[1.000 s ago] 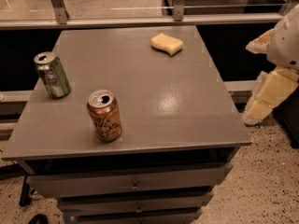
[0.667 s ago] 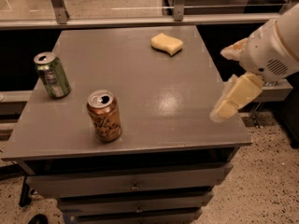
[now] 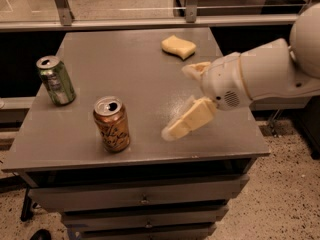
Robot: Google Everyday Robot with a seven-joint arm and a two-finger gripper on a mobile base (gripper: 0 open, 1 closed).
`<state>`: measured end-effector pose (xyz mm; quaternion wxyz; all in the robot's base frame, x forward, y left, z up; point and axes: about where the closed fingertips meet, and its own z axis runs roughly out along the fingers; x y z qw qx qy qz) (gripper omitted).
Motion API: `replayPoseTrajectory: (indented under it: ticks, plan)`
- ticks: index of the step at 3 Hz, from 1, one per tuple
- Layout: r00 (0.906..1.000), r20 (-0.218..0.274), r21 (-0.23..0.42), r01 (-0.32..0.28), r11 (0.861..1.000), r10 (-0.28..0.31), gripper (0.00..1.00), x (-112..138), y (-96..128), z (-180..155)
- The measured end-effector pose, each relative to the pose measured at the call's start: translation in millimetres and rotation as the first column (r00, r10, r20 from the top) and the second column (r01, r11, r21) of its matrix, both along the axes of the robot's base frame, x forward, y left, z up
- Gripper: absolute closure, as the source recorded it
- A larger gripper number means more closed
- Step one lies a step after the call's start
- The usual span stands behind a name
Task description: Pick orange can
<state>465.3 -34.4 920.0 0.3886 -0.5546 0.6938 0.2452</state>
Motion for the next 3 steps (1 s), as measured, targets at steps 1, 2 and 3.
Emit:
replayPoseTrajectory:
  ticks: [1, 2, 3]
  plan:
    - [0.9974, -0.030, 0.129, -0.061, 0.990, 0.065, 0.00, -34, 51, -7]
    - [0.9949, -0.044, 0.161, -0.082, 0.983, 0.090, 0.00, -44, 67, -3]
    - [0.9943, -0.039, 0.159, -0.091, 0.983, 0.099, 0.00, -46, 68, -4]
